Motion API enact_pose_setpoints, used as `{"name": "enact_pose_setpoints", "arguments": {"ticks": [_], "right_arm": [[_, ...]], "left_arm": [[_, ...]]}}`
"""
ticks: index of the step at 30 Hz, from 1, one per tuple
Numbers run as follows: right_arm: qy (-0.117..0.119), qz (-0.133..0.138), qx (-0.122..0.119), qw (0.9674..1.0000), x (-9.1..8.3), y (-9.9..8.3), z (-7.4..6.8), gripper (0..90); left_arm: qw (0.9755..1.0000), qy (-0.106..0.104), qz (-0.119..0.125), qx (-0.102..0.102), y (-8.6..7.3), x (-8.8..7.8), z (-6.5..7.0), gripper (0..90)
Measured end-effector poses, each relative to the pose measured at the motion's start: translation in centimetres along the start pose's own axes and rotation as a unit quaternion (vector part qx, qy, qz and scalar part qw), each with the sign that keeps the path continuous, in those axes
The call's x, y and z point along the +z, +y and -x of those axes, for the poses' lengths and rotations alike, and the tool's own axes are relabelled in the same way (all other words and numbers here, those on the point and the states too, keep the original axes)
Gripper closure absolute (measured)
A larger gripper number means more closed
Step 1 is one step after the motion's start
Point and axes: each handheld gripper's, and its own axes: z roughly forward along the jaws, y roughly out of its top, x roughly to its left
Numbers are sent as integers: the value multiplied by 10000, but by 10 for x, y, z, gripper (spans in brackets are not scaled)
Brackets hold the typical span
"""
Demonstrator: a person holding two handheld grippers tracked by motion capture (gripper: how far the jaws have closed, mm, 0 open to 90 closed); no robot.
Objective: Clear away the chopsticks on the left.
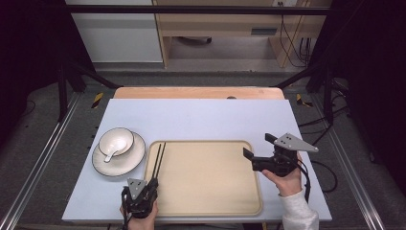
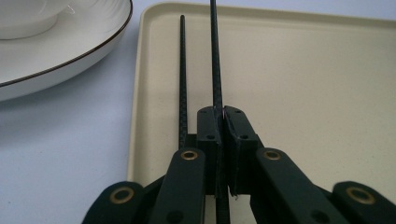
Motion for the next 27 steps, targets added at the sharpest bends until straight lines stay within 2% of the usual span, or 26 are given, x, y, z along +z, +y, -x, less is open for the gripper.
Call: {"name": "enact_pose_setpoints", "arguments": {"ticks": [10, 16, 27], "right_arm": [[7, -17, 9, 10000, 1, 0, -1, 54], [16, -23, -15, 10000, 1, -1, -1, 54], [-1, -31, -52, 10000, 1, -1, 0, 54]], "left_arm": [[9997, 58, -231, 102, 1, 5, 2, 851], [9994, 57, -287, 159, 2, 7, 2, 849], [9995, -72, -226, 222, 3, 5, 3, 786]]}}
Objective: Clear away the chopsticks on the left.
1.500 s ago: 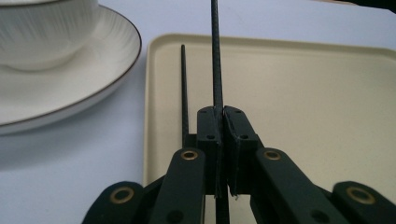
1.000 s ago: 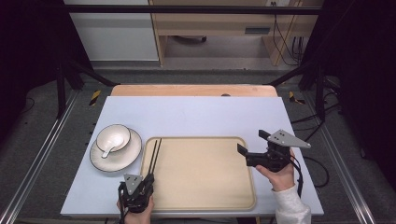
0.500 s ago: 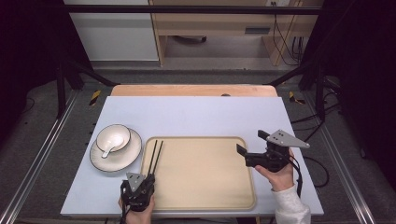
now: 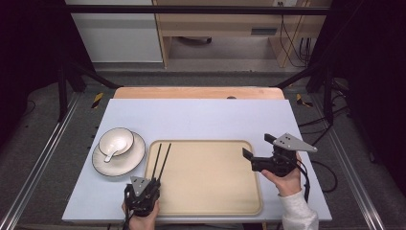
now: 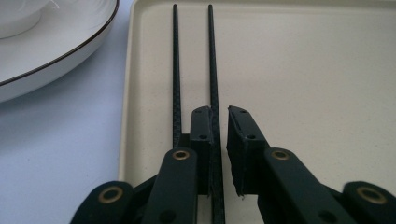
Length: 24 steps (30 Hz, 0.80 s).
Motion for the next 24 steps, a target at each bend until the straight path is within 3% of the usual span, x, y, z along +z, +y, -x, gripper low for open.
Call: {"name": "enact_pose_setpoints", "arguments": {"ticks": [6, 8, 15, 19, 21, 24], "right_arm": [[-38, 6, 49, 10000, -1, -1, 3, 54], [-46, 10, 45, 10000, -1, -1, 3, 54], [-63, 49, 86, 9999, -4, 1, 3, 54], [-98, 78, 112, 9999, -7, 1, 5, 53], [-125, 100, 119, 9998, -8, 1, 6, 53], [-136, 132, 118, 9998, -10, 2, 8, 53]], "left_arm": [[9996, -236, 97, 75, 9, -12, -2, 720], [9987, -479, 183, 72, 17, -18, -5, 693], [9961, -771, 318, 283, 34, -26, -14, 612], [9931, -1026, 418, 373, 49, -27, -18, 569], [9915, -1092, 478, 529, 62, -28, -21, 518], [9893, -1267, 476, 544, 72, -29, -25, 471]]}}
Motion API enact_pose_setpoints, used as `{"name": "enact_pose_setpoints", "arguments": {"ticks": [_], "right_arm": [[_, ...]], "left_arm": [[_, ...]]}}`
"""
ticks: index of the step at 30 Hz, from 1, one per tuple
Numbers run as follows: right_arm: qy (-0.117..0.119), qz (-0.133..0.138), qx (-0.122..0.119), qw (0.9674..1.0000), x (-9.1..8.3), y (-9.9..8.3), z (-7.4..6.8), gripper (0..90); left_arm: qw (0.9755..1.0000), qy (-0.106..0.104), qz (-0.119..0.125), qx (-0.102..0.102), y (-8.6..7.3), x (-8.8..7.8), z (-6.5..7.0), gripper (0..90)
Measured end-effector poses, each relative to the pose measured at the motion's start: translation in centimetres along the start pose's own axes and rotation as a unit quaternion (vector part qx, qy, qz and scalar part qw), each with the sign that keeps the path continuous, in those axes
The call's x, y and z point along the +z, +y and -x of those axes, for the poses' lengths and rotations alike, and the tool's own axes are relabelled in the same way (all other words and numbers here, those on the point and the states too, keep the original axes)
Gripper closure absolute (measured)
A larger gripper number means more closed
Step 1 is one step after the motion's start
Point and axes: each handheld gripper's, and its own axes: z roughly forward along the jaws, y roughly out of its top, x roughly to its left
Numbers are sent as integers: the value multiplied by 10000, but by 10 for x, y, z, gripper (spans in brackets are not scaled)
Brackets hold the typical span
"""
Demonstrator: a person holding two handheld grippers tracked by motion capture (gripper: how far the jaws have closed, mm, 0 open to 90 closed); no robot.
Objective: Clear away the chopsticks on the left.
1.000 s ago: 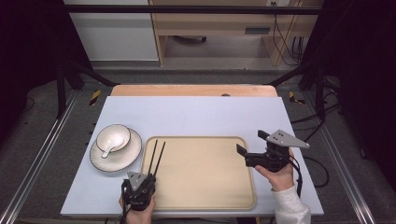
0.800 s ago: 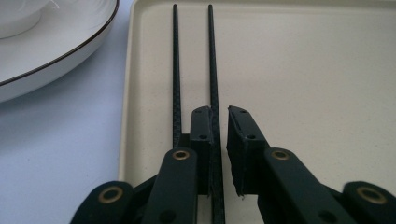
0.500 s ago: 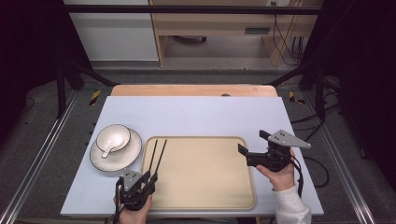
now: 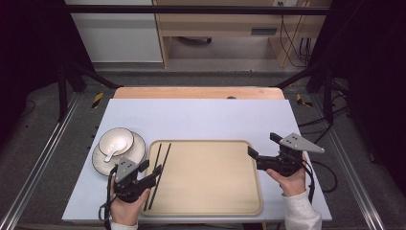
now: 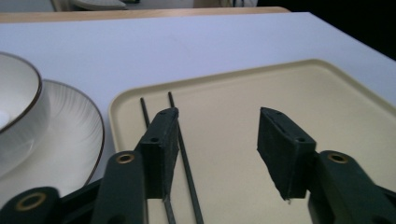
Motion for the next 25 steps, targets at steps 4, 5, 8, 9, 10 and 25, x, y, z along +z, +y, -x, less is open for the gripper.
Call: {"name": "enact_pose_setpoints", "arguments": {"ticks": [4, 5, 8, 9, 10, 25], "right_arm": [[-51, 60, 44, 10000, -5, 1, 4, 53], [-51, 60, 44, 10000, -5, 1, 4, 53], [-95, 60, 64, 9999, -7, 0, 8, 52], [-95, 60, 64, 9999, -7, 0, 8, 52], [-124, 52, 69, 9999, -7, 0, 9, 52], [-272, -92, 96, 9995, -4, -7, 16, 51]], "left_arm": [[9996, -219, 91, 134, 16, -3, -9, 337], [9995, -217, 71, 207, 18, -3, -10, 337], [9993, -221, 54, 308, 21, -5, -18, 258], [9992, -227, 32, 329, 20, -6, -21, 258], [9991, -224, 13, 354, 20, -6, -24, 242], [9993, -77, 127, 352, 1, -22, -64, 205]]}}
